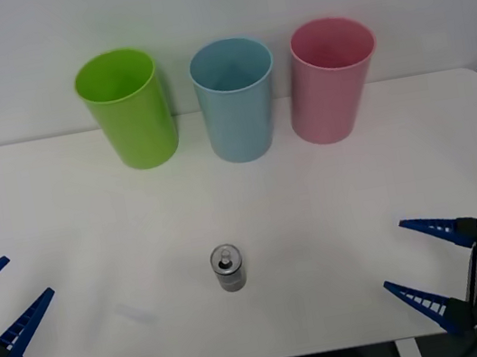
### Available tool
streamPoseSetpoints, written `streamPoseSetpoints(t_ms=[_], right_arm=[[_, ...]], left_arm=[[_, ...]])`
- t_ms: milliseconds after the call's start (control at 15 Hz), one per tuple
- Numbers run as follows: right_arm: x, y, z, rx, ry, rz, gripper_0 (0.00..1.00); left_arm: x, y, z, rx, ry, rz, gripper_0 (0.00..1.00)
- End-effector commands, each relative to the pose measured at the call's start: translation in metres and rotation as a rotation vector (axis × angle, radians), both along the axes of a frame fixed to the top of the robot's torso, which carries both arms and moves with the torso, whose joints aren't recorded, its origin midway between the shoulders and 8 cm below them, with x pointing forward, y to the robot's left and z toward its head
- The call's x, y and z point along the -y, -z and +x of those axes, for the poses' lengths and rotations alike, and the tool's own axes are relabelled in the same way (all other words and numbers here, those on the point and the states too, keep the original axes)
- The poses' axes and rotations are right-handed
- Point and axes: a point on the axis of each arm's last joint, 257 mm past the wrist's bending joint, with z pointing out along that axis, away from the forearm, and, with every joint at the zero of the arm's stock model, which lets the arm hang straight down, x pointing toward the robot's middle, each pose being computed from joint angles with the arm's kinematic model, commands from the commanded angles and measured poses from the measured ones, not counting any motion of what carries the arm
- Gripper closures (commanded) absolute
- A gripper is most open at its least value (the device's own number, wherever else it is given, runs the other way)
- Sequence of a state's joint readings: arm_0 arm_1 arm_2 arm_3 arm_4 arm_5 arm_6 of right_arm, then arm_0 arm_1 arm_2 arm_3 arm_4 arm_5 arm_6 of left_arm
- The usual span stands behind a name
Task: Grasp the object on the table and drop it into the matching bin: aluminum can to the light blue bin, PET bottle to the pink bin.
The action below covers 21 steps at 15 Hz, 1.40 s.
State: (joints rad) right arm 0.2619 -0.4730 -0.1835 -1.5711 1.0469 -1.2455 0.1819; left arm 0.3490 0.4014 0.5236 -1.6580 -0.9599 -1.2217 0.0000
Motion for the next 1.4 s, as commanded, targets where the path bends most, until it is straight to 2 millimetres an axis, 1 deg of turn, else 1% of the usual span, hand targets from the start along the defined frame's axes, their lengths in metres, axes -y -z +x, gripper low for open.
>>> streamPoseSetpoints(t_ms=[67,400,533,600,1000,1200,1400], right_arm=[[-0.018,0.011,0.011,0.014,-0.039,-0.026,0.0],[-0.054,0.031,0.033,0.03,-0.09,-0.047,0.0],[-0.072,0.037,0.038,0.028,-0.12,-0.044,0.0],[-0.078,0.039,0.04,0.026,-0.128,-0.046,0.0],[-0.125,0.054,0.051,0.042,-0.146,-0.097,0.0],[-0.148,0.061,0.057,0.038,-0.138,-0.114,0.0],[-0.166,0.068,0.063,0.027,-0.118,-0.127,0.0]], left_arm=[[0.0,0.0,0.0,0.0,0.0,0.0,0.0],[0.0,0.0,0.0,0.0,0.0,0.0,0.0],[0.0,0.0,0.0,0.0,0.0,0.0,0.0],[0.0,0.0,0.0,0.0,0.0,0.0,0.0],[0.0,0.0,0.0,0.0,0.0,0.0,0.0],[0.0,0.0,0.0,0.0,0.0,0.0,0.0],[0.0,0.0,0.0,0.0,0.0,0.0,0.0]])
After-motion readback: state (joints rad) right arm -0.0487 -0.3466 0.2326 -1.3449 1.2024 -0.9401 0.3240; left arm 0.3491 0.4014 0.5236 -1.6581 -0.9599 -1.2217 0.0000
